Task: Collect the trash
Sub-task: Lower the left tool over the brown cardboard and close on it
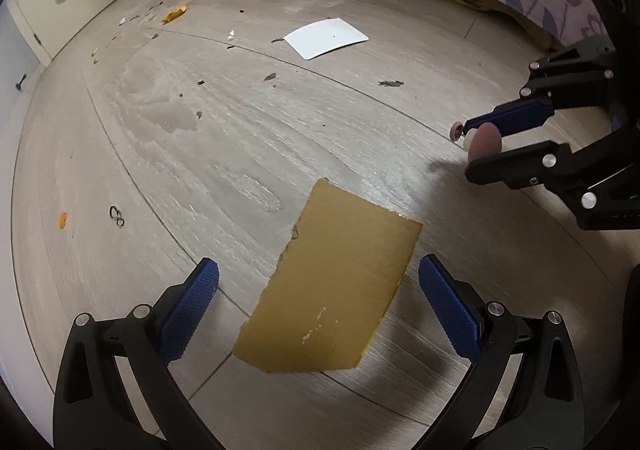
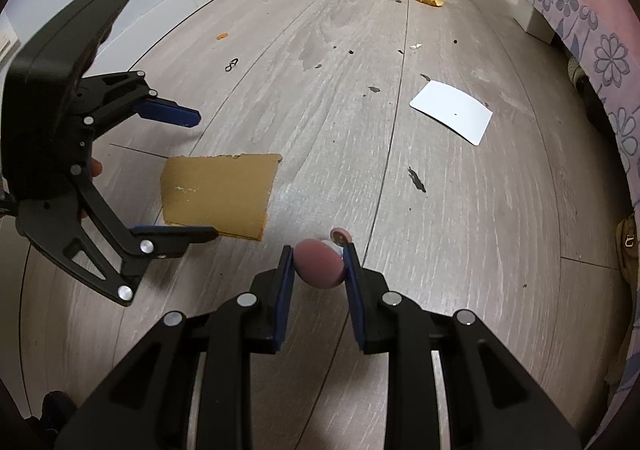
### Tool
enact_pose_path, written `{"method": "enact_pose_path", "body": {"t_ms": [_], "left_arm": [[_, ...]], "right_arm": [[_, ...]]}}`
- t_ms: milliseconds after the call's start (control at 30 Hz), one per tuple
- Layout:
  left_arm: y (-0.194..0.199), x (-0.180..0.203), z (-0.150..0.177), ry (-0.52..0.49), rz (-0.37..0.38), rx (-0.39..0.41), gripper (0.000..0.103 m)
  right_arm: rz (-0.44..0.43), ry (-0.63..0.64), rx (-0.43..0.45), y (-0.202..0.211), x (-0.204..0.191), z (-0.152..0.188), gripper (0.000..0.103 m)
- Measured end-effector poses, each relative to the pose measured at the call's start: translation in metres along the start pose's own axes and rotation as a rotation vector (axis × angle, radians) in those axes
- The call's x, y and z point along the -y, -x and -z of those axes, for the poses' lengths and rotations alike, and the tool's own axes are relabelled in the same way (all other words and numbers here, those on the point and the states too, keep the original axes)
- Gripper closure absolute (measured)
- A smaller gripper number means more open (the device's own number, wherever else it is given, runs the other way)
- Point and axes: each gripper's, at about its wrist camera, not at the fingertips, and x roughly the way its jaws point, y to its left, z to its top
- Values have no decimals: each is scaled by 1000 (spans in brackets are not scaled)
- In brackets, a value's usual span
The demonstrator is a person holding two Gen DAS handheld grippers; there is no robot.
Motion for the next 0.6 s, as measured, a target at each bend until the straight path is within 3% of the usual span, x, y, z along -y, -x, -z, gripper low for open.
{"method": "enact_pose_path", "body": {"t_ms": [333, 600], "left_arm": [[-12, -1, 2, -50, 5, -2, 6], [-14, -6, 7, -33, 96, 16, 6]], "right_arm": [[0, -9, -2, -1, 1, 0, 78], [-3, -7, -7, -2, 1, 1, 78]]}}
